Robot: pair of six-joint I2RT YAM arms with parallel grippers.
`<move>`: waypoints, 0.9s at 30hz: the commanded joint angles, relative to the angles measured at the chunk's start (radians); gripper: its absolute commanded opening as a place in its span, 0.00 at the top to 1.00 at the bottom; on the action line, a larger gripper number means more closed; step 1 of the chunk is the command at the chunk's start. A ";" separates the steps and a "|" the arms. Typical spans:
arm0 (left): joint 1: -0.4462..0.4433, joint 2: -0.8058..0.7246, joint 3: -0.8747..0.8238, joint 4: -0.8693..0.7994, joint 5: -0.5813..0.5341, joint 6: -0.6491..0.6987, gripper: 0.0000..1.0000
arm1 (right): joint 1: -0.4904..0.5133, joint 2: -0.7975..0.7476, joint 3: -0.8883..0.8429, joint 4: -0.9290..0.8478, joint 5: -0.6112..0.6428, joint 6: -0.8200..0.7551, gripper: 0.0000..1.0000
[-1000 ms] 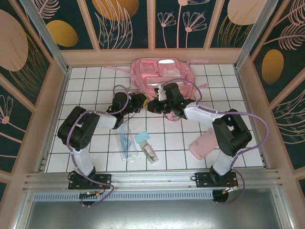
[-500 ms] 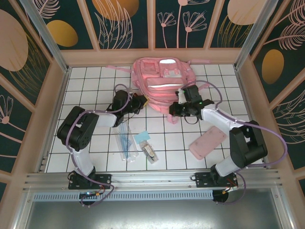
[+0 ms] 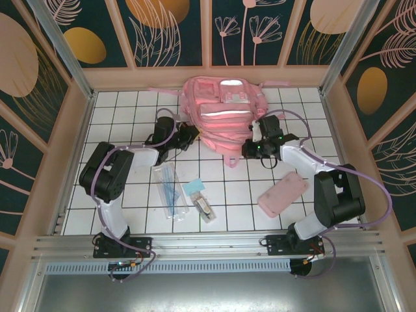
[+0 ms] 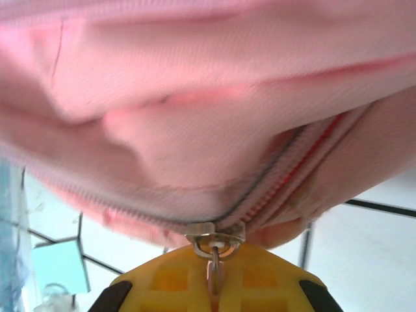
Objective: Pack the student bag
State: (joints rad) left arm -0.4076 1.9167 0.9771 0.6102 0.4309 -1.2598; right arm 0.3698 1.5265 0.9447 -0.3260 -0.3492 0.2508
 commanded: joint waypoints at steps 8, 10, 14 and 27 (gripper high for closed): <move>0.031 0.130 0.324 -0.110 -0.029 0.112 0.42 | 0.200 0.067 0.011 0.321 -0.290 0.225 1.00; 0.033 0.085 0.282 -0.149 -0.046 0.138 0.27 | 0.201 0.127 0.069 0.346 -0.271 0.220 1.00; 0.036 -0.050 0.133 -0.188 -0.051 0.147 0.21 | 0.202 0.249 0.214 0.345 -0.286 0.193 1.00; -0.046 -0.164 -0.067 -0.132 -0.092 0.059 0.09 | 0.260 0.290 0.278 0.294 -0.377 0.135 1.00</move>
State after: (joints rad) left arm -0.4427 1.6787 0.8494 0.4461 0.3332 -1.1831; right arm 0.5938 1.8610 1.2232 -0.0662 -0.6437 0.4431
